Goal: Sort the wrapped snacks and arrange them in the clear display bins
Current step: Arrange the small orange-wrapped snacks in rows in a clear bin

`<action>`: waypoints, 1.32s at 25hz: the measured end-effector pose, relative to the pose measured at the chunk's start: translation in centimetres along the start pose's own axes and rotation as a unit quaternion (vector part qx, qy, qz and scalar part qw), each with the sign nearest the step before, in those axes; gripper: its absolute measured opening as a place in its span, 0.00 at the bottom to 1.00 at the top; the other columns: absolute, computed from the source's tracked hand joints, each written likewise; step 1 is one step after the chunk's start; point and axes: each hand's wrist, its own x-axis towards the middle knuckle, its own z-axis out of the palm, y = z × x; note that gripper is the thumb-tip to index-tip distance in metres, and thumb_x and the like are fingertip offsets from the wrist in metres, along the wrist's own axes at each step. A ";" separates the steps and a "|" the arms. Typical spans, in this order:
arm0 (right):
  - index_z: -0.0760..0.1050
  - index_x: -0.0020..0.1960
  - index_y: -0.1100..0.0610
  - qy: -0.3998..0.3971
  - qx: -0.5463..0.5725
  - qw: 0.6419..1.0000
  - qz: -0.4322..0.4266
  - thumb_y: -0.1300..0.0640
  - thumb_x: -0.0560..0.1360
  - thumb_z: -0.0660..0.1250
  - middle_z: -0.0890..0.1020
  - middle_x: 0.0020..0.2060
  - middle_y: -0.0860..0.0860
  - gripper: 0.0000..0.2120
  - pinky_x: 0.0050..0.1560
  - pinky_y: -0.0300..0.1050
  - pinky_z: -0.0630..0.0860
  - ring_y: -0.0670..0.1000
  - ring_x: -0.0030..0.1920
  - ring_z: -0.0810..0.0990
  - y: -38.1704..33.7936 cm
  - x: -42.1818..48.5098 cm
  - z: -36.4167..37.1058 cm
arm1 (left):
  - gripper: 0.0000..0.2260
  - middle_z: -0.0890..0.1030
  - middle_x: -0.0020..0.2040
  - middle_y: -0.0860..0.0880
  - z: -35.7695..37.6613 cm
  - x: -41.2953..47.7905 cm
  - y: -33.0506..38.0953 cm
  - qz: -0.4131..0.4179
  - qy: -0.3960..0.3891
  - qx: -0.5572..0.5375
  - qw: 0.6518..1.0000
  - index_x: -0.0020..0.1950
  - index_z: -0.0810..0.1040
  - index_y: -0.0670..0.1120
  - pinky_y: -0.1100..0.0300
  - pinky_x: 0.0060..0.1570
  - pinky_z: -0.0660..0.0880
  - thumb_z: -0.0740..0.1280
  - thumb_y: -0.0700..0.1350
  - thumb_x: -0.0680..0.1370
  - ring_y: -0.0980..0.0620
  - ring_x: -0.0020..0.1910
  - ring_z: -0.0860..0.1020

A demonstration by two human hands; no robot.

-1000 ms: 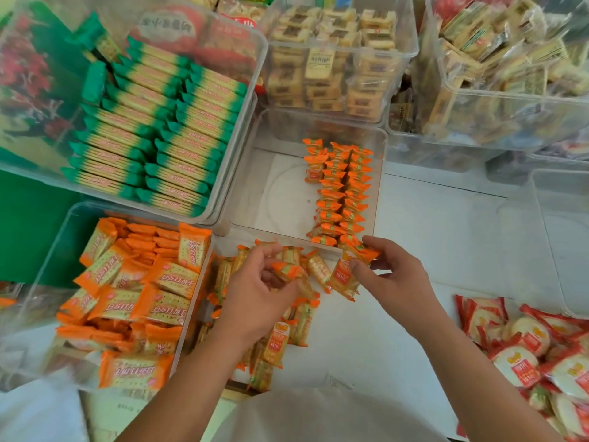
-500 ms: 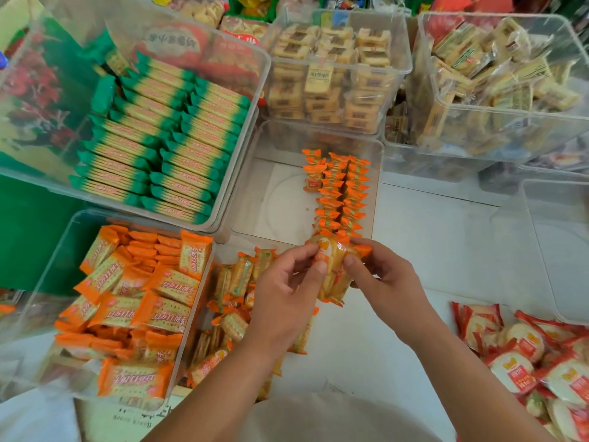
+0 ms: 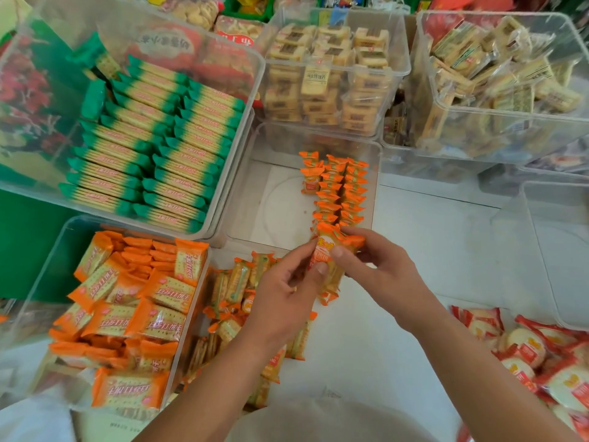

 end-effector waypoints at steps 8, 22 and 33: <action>0.77 0.68 0.52 -0.036 -0.058 0.997 0.035 0.40 0.59 0.84 0.86 0.53 0.46 0.41 0.56 0.44 0.81 0.48 0.55 0.85 -4.7 11.0 -1.2 | 0.16 0.82 0.62 0.55 -2.0 9.4 1.5 0.088 0.060 0.122 0.987 0.73 0.77 0.52 0.51 0.63 0.78 0.67 0.45 0.84 0.56 0.61 0.80; 0.76 0.66 0.56 -0.070 -0.616 0.742 -0.255 0.36 0.65 0.76 0.74 0.61 0.55 0.37 0.68 0.63 0.66 0.61 0.65 0.70 3.8 24.8 3.7 | 0.27 0.74 0.73 0.45 -4.5 19.3 -6.8 -0.179 0.055 0.291 0.938 0.78 0.67 0.46 0.49 0.67 0.75 0.69 0.44 0.80 0.46 0.66 0.77; 0.80 0.66 0.53 -0.010 -0.453 0.857 -0.246 0.42 0.70 0.78 0.78 0.59 0.52 0.28 0.55 0.57 0.78 0.59 0.61 0.76 1.9 23.7 -1.9 | 0.24 0.81 0.52 0.58 -3.0 23.1 -9.7 -0.145 0.023 0.234 0.961 0.66 0.75 0.60 0.55 0.52 0.81 0.77 0.45 0.74 0.54 0.46 0.82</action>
